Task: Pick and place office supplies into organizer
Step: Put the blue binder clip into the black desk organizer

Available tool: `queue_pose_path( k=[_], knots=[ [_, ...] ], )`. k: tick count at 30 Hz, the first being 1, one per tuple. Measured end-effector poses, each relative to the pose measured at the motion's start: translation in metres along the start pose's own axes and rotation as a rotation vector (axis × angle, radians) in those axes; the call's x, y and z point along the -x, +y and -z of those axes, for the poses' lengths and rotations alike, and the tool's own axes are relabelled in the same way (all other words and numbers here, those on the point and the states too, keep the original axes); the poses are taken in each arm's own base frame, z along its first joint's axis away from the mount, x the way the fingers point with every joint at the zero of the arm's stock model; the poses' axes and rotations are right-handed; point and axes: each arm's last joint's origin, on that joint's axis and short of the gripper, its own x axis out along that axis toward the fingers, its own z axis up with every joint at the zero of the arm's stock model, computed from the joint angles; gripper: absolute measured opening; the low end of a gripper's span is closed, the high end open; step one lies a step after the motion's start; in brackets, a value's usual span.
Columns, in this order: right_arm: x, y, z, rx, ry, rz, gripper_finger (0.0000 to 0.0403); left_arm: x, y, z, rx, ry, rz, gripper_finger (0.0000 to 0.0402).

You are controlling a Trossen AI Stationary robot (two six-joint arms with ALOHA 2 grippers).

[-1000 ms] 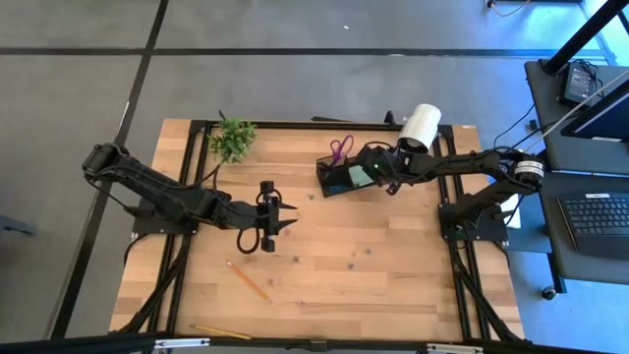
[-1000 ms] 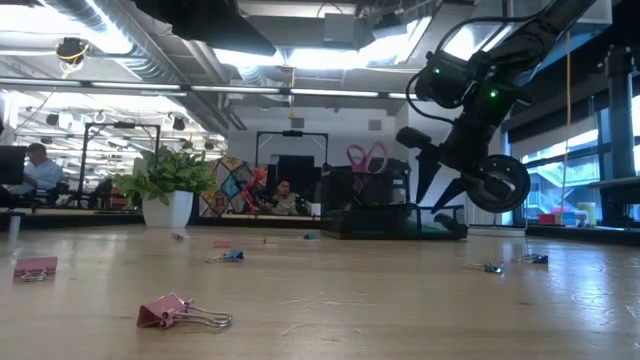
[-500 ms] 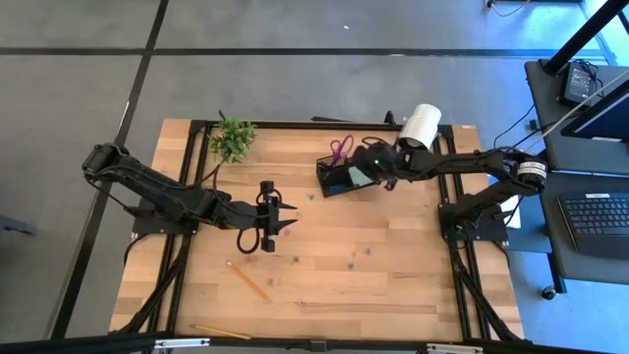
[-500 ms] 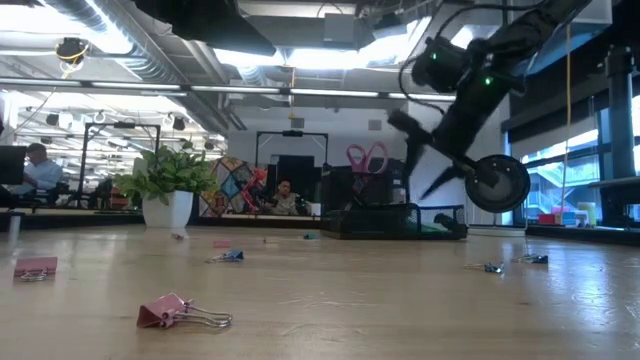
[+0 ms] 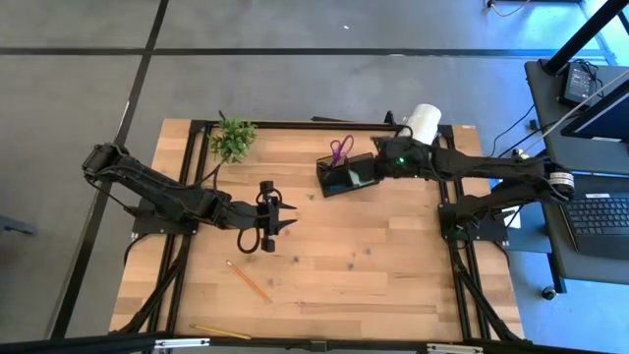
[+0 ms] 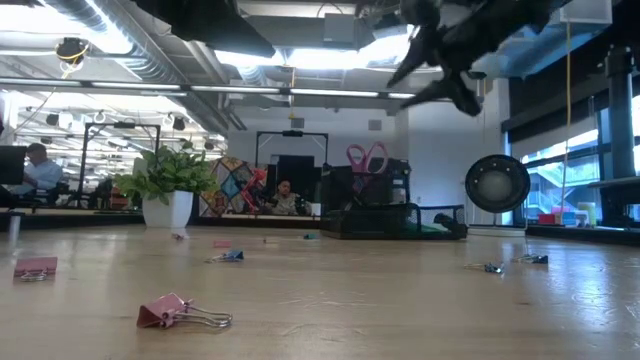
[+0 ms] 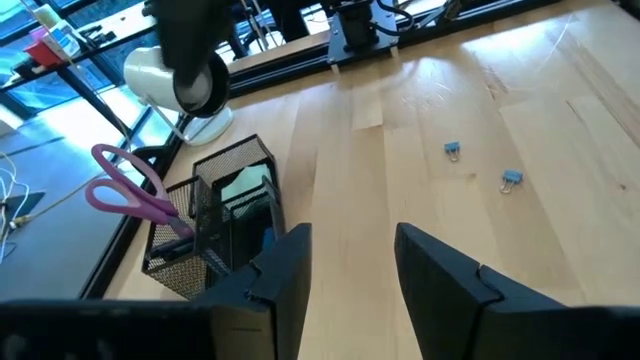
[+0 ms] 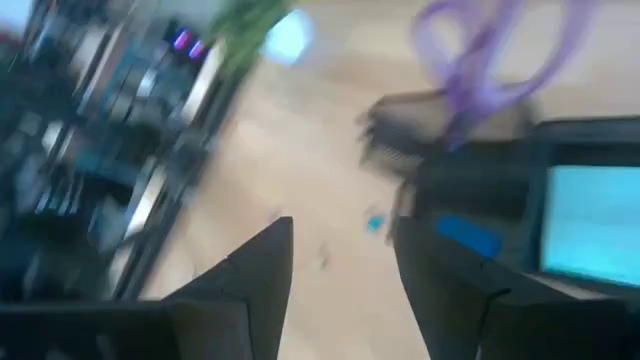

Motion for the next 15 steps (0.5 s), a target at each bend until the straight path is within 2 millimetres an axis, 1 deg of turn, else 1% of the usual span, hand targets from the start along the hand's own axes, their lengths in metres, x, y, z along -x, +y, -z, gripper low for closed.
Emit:
queue_pose_path(
  k=[3, 9, 12, 15],
  knots=[
    [0.007, 0.008, 0.011, 0.128, 0.052, -0.049, 0.0179, 0.0, 0.0, 0.0, 0.037, 0.0, 0.0, 0.0141],
    [0.009, 0.019, 0.031, 0.388, 0.114, -0.098, 0.0179, 0.0, 0.0, 0.0, 0.148, 0.0, 0.0, 0.0141],
    [0.009, 0.023, 0.042, 0.52, 0.157, -0.114, 0.0179, 0.0, 0.0, 0.0, 0.156, 0.0, 0.0, 0.0141],
    [0.012, 0.022, 0.054, 0.615, 0.244, -0.113, 0.0179, 0.0, 0.0, 0.0, 0.16, 0.0, 0.0, 0.0141]
  ],
)
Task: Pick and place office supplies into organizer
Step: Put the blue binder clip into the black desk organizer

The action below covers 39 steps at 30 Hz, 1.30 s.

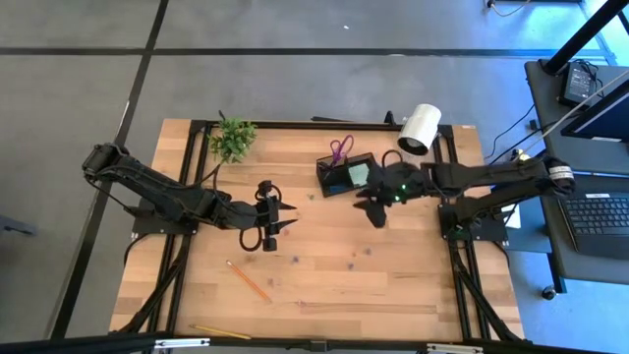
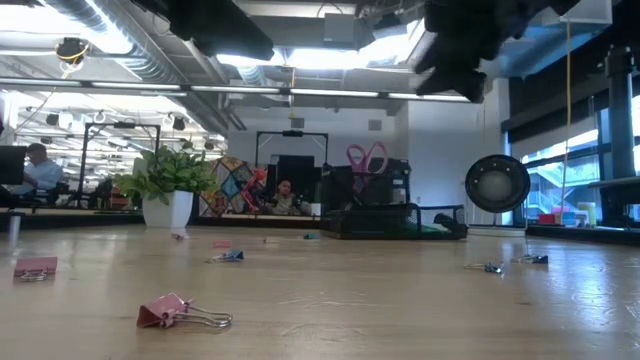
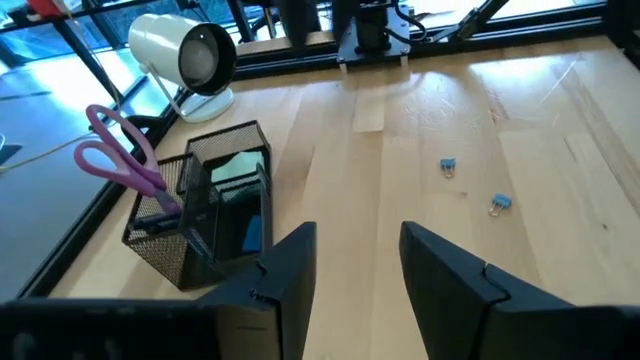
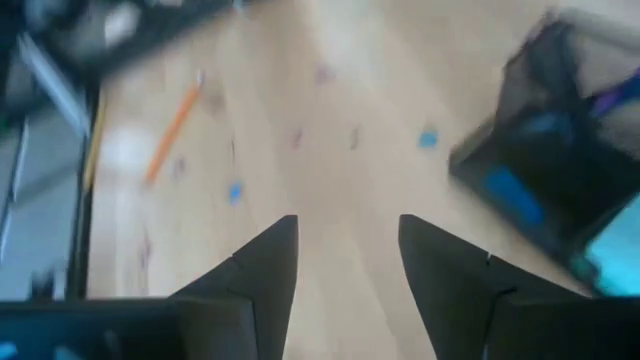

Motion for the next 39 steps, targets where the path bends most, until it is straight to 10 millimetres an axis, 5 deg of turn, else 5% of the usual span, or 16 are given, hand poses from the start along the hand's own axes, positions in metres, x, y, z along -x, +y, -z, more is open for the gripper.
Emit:
queue_pose_path(
  k=[14, 31, 39],
  knots=[
    [-0.005, 0.031, 0.069, 0.334, 0.317, 0.029, 0.0179, 0.0, 0.0, 0.0, 0.037, 0.0, 0.0, 0.0141],
    [-0.082, 0.043, 0.127, 0.456, 0.504, 0.102, 0.0179, 0.0, 0.0, 0.0, 0.034, 0.001, 0.0, 0.0141],
    [-0.097, 0.041, 0.137, 0.462, 0.537, 0.122, 0.0179, 0.0, 0.0, 0.002, 0.022, 0.021, -0.002, 0.0141]
  ],
)
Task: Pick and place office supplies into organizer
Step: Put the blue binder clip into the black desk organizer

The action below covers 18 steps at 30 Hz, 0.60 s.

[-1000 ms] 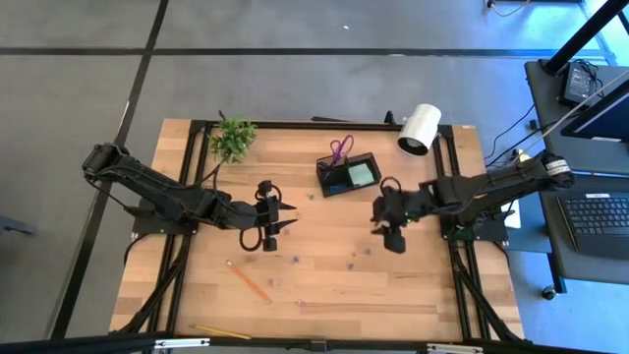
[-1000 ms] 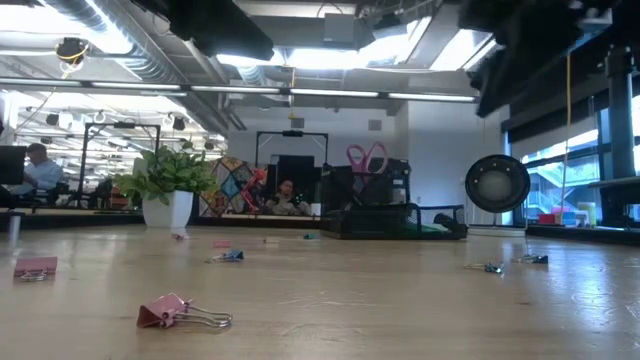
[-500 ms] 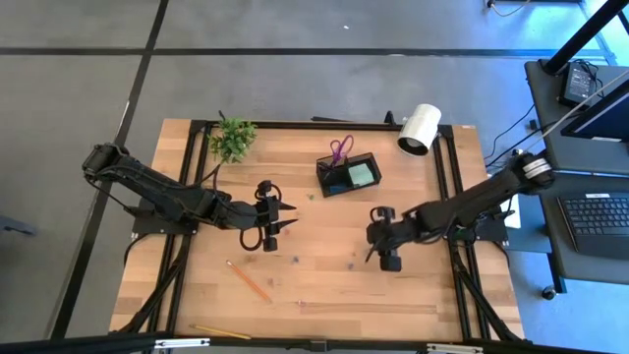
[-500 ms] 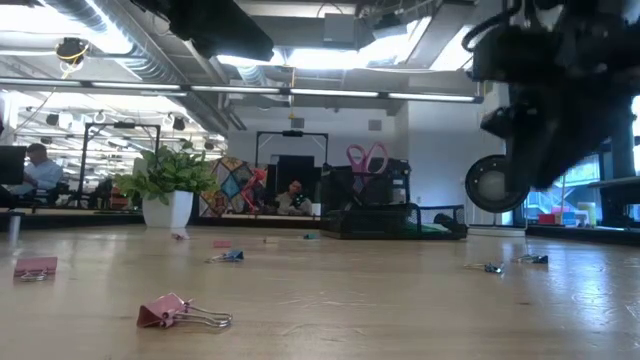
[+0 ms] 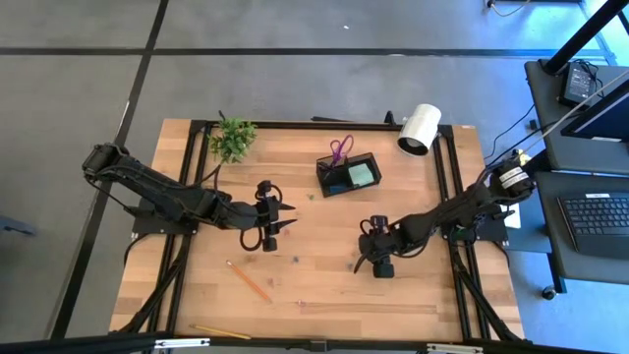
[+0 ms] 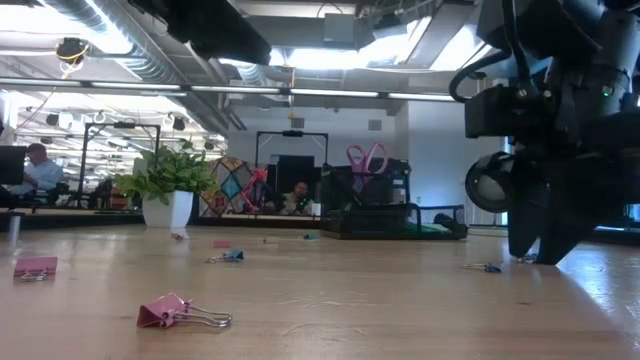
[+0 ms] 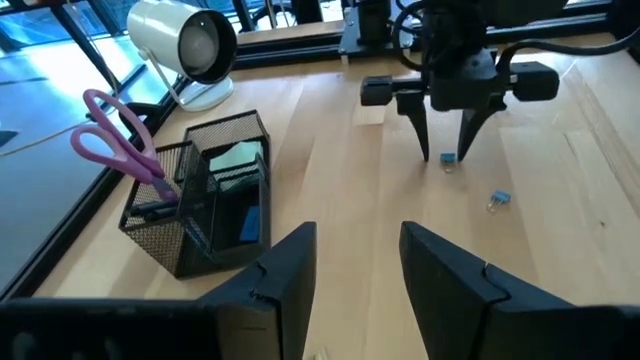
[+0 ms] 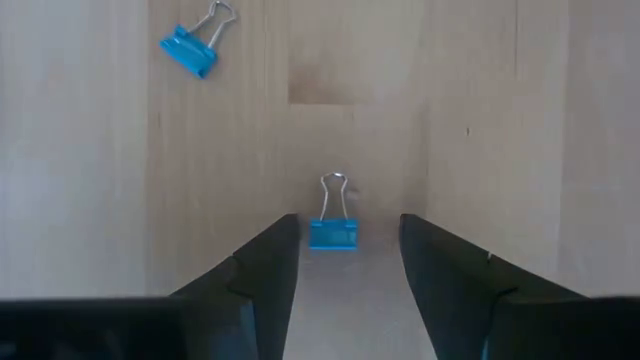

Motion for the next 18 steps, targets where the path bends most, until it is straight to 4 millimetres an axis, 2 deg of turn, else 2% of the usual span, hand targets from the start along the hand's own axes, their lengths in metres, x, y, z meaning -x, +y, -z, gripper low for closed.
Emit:
queue_pose_path(
  k=[6, 18],
  knots=[
    [-0.0024, 0.0001, 0.0007, 0.003, 0.01, 0.004, 0.0169, 0.0, 0.0, 0.0002, -0.001, 0.002, 0.0, 0.0141],
    [-0.0034, 0.0001, 0.0015, 0.005, 0.017, 0.003, 0.0077, 0.0, 0.0004, 0.0013, -0.008, 0.012, -0.011, 0.0141]
  ],
)
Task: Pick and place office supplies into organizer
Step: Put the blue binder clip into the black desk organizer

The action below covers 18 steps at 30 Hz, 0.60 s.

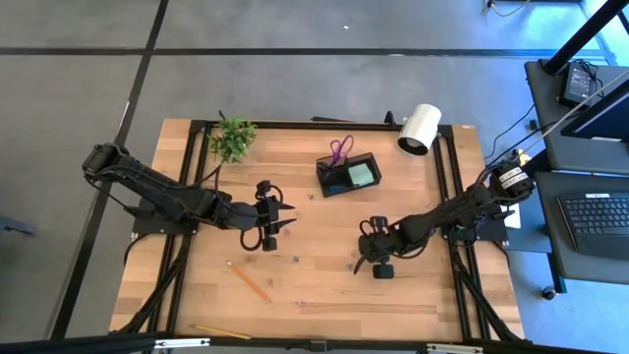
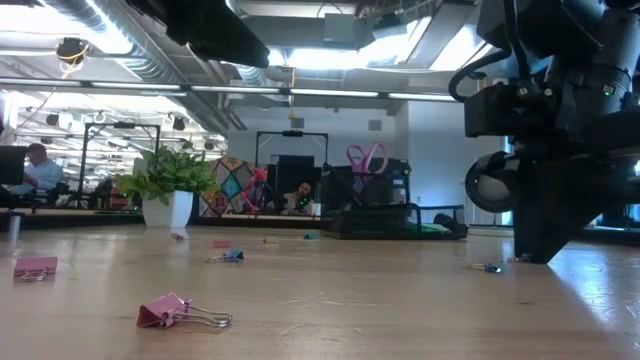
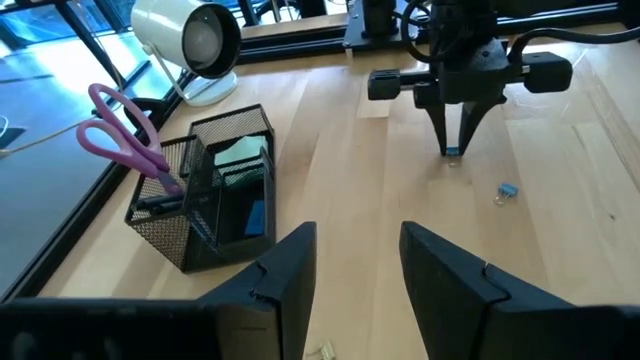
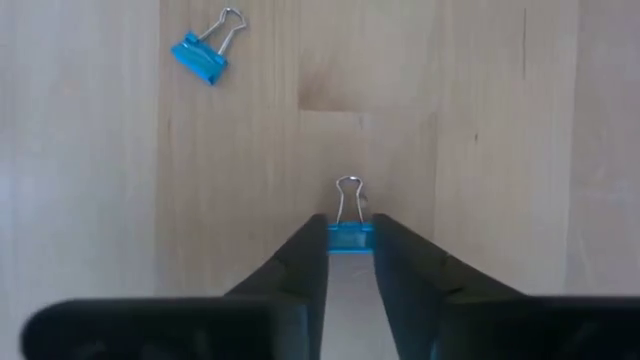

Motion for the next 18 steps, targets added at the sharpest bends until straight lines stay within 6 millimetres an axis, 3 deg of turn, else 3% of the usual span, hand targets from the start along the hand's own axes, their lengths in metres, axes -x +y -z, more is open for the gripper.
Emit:
queue_pose_path(
  k=[10, 18],
  knots=[
    [0.011, -0.003, -0.015, -0.043, -0.018, 0.03, 0.0063, 0.0, 0.0, 0.0, 0.0, 0.0, 0.0, 0.0141],
    [0.063, -0.043, -0.061, -0.066, -0.164, 0.184, 0.0062, 0.0, 0.0, 0.0, -0.001, 0.001, 0.0, 0.0141]
  ],
)
